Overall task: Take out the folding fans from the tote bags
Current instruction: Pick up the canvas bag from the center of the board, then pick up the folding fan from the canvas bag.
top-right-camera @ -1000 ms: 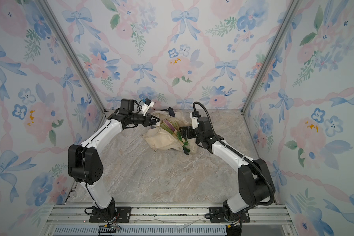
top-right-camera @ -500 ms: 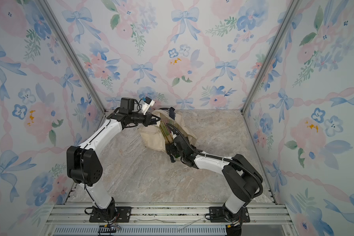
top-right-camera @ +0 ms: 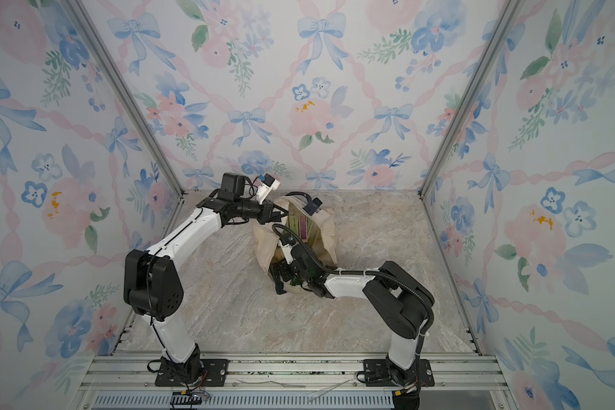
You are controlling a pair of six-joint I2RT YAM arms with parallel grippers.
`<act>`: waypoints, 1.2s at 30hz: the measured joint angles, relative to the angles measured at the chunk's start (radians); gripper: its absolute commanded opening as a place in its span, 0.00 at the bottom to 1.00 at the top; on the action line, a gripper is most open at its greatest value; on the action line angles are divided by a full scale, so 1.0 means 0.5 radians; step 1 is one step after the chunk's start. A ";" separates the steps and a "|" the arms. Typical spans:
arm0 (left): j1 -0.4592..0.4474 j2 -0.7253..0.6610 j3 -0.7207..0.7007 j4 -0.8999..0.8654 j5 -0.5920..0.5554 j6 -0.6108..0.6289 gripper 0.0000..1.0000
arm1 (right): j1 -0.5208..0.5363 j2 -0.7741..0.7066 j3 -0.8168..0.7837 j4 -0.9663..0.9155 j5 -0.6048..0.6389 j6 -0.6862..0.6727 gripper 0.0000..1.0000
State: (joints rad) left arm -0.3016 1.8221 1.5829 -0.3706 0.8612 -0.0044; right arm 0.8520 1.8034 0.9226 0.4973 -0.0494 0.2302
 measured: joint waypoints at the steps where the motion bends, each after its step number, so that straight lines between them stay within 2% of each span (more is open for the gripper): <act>1: 0.000 -0.009 -0.014 -0.008 -0.004 0.000 0.00 | 0.000 0.000 -0.002 0.033 -0.035 0.006 0.98; 6: 0.020 -0.092 -0.095 -0.045 -0.054 -0.011 0.00 | -0.002 -0.038 -0.105 0.185 -0.072 0.026 0.96; 12: 0.085 -0.143 -0.153 -0.057 -0.063 -0.036 0.00 | -0.033 -0.153 -0.140 0.156 -0.068 0.027 0.93; 16: 0.110 -0.144 -0.166 -0.058 -0.069 -0.050 0.00 | -0.063 -0.206 -0.070 -0.049 -0.067 0.036 0.87; 23: 0.121 -0.143 -0.166 -0.057 -0.031 -0.085 0.00 | -0.079 -0.164 0.174 -0.385 -0.111 0.063 0.69; 36: 0.134 -0.119 -0.140 -0.058 -0.001 -0.170 0.00 | -0.088 0.053 0.365 -0.725 0.044 0.081 0.59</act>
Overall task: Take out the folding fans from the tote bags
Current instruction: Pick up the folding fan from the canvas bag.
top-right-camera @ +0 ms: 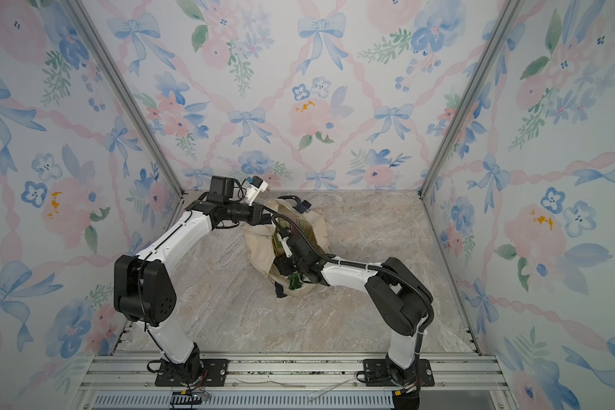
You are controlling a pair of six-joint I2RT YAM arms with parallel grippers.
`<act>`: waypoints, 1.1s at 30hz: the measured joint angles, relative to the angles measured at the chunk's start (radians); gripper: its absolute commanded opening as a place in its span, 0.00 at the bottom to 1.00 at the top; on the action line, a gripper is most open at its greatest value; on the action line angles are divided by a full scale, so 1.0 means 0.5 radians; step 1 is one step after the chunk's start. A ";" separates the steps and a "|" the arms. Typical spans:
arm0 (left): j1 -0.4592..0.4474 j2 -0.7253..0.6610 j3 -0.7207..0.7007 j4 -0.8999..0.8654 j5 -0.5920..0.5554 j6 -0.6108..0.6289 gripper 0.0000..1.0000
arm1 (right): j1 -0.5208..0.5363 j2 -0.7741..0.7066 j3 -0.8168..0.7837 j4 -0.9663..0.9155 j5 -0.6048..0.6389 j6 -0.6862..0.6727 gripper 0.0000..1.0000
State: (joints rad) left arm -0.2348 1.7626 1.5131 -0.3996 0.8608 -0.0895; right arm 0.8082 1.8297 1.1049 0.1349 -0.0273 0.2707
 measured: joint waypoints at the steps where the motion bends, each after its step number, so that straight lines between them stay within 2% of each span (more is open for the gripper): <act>1: 0.000 0.000 0.000 0.000 -0.001 -0.002 0.00 | -0.003 0.010 0.018 -0.022 0.021 0.000 0.59; 10: 0.000 0.000 0.000 -0.001 0.000 -0.011 0.00 | -0.034 0.075 0.097 -0.134 0.117 0.003 0.58; 33: 0.000 0.001 0.004 -0.034 -0.001 -0.027 0.00 | -0.031 0.089 0.164 -0.153 0.099 0.066 0.55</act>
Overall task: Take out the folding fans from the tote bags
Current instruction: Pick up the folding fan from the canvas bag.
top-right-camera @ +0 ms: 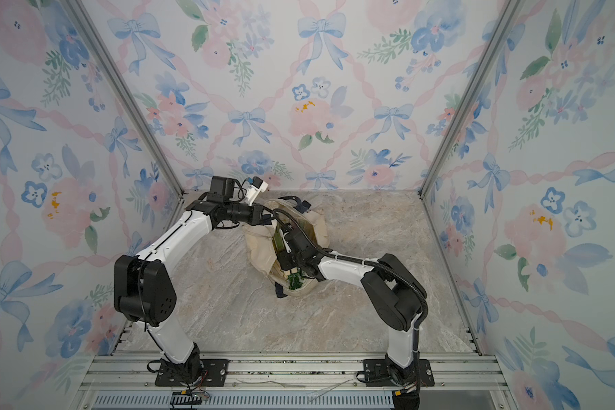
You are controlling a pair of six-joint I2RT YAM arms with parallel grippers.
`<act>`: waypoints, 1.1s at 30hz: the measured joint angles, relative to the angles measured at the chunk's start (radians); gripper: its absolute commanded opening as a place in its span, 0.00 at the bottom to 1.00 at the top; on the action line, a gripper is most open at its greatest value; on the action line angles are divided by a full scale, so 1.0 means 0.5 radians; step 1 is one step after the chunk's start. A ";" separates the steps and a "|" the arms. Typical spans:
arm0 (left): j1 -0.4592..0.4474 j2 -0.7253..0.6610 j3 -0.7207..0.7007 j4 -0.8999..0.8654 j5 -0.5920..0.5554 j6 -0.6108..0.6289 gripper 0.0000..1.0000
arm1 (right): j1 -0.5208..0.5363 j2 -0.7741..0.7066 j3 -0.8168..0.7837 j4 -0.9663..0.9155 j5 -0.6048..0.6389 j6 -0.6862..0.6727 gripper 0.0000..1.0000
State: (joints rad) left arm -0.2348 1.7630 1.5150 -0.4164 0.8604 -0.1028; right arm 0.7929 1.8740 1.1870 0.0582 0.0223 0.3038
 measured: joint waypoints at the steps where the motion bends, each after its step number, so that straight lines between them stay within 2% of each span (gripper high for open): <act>1: 0.000 0.001 0.000 -0.002 0.001 0.000 0.00 | 0.000 0.001 0.004 0.000 -0.005 0.002 0.55; 28: 0.000 0.003 0.008 -0.012 -0.014 0.000 0.00 | 0.002 0.084 0.031 0.027 -0.036 0.052 0.53; 33: -0.001 0.003 0.008 -0.012 -0.014 0.000 0.00 | 0.002 0.063 0.019 0.024 -0.036 0.055 0.49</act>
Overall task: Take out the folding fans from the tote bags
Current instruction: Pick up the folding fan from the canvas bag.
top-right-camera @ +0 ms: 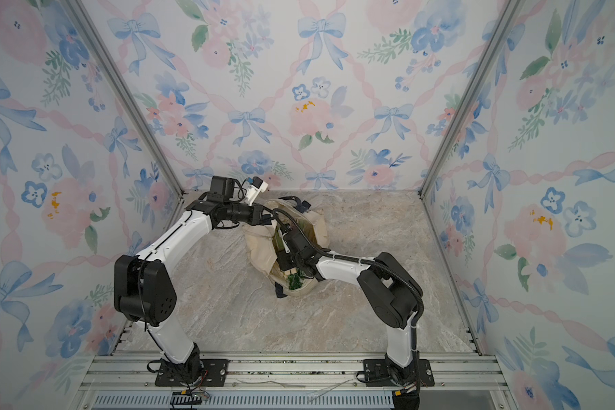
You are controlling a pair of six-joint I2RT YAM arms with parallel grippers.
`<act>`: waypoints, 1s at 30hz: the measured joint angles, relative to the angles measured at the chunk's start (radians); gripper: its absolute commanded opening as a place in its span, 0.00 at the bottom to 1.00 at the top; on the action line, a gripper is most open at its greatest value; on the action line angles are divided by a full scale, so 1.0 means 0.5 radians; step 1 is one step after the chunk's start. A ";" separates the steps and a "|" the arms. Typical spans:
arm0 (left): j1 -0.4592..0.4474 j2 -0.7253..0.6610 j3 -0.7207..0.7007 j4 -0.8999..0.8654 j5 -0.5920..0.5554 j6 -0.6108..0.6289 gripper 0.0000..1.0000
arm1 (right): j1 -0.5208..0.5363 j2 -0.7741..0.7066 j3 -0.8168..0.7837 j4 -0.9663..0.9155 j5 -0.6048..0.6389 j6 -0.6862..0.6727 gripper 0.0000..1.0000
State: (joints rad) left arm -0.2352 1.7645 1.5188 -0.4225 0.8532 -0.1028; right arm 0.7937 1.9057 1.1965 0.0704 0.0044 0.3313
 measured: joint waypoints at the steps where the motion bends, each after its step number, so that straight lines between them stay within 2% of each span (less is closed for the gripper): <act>1: 0.000 0.000 0.000 0.000 0.000 0.000 0.00 | 0.000 0.000 0.000 -0.001 0.000 0.003 0.48; 15: 0.001 0.000 0.000 -0.006 -0.001 0.000 0.00 | 0.004 -0.002 -0.031 0.031 -0.001 0.019 0.46; 30: -0.002 0.000 0.001 -0.013 -0.001 0.000 0.00 | 0.013 -0.155 -0.112 0.043 -0.069 0.039 0.46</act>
State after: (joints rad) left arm -0.2359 1.7645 1.5192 -0.4290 0.8528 -0.1028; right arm 0.8001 1.8282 1.1404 0.0917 -0.0303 0.3508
